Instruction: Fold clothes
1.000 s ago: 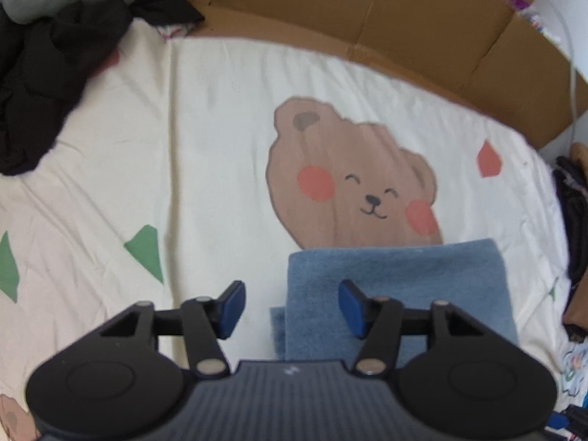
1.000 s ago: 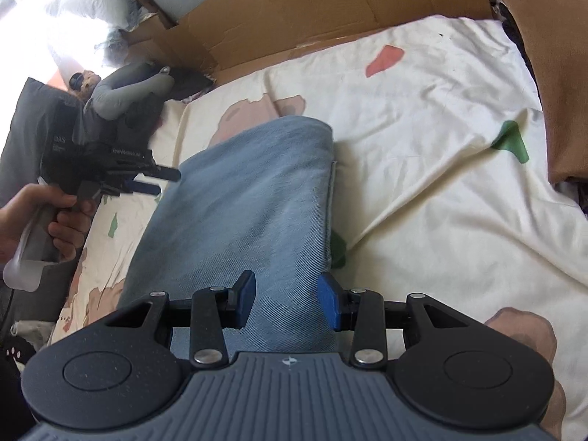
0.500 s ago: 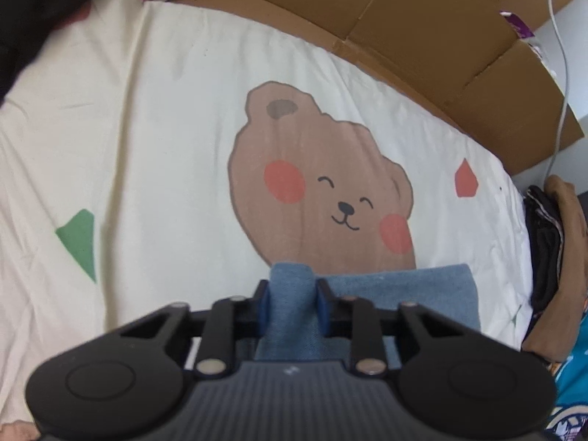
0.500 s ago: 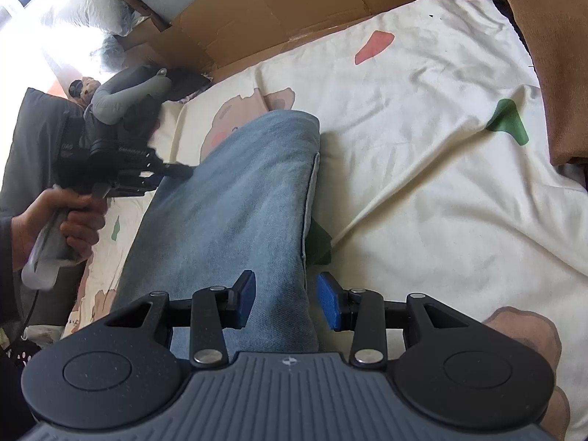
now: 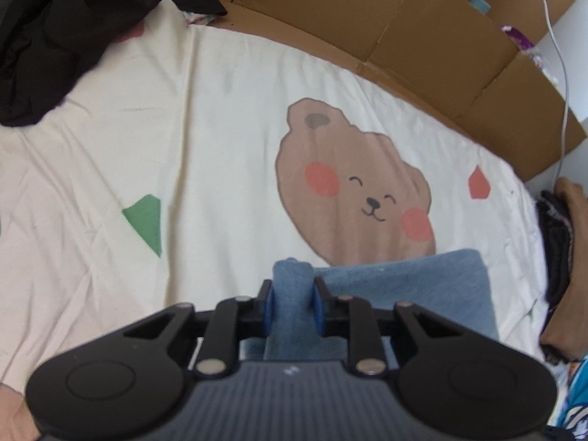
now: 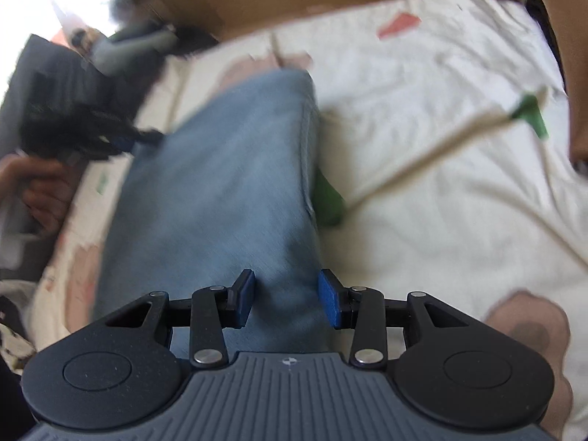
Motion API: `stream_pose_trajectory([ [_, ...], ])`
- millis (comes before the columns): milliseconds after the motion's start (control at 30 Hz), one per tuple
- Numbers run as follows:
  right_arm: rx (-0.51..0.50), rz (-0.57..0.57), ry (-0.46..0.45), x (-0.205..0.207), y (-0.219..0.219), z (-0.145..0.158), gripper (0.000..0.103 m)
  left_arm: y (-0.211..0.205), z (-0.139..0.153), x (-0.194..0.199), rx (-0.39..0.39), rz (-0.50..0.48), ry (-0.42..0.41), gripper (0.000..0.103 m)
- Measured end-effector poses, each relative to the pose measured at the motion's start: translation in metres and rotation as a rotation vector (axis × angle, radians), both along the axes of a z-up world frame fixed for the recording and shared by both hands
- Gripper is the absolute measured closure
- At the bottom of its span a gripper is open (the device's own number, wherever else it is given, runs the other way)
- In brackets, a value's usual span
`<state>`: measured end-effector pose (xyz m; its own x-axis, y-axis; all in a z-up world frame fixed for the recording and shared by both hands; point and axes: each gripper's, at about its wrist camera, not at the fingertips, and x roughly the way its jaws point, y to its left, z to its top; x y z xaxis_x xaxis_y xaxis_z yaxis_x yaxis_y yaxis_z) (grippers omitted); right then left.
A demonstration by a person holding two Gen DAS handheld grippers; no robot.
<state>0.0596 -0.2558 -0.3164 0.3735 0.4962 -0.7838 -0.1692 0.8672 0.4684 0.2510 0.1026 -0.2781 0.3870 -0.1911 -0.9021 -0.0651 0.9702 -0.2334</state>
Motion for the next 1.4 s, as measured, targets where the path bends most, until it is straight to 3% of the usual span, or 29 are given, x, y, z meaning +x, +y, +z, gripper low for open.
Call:
stream_pose_trajectory([
  [133,0.02,-0.012,0.045,-0.002,-0.009,-0.005,0.058,-0.012,0.013,-0.007,0.104,0.004,0.0,0.076],
  [267,-0.006,0.003,0.047,-0.005,-0.011,0.004,0.058,-0.015,0.03,-0.018,0.16,0.008,0.001,0.076],
  [333,-0.005,0.014,0.041,-0.008,-0.011,0.01,0.064,-0.019,0.036,-0.026,0.196,-0.01,0.006,0.078],
  [400,0.008,0.025,0.028,-0.011,-0.012,0.017,0.072,-0.022,0.04,-0.037,0.195,-0.028,0.012,0.078],
  [667,0.049,0.069,-0.053,-0.013,0.008,0.036,0.072,-0.039,0.042,-0.08,0.17,-0.045,0.042,0.081],
  [833,-0.006,0.117,-0.007,-0.016,0.021,0.021,0.072,-0.049,0.021,-0.107,0.13,-0.067,0.119,0.095],
  [1033,-0.018,0.104,0.024,-0.016,0.02,0.013,0.079,-0.052,-0.01,-0.126,0.14,-0.076,0.155,0.095],
  [1200,-0.053,0.113,0.039,-0.015,0.021,0.013,0.08,-0.054,-0.003,-0.136,0.149,-0.092,0.166,0.096],
  [1400,0.01,0.071,0.03,-0.019,0.019,0.026,0.079,-0.05,0.004,-0.156,0.12,-0.058,0.199,0.097],
])
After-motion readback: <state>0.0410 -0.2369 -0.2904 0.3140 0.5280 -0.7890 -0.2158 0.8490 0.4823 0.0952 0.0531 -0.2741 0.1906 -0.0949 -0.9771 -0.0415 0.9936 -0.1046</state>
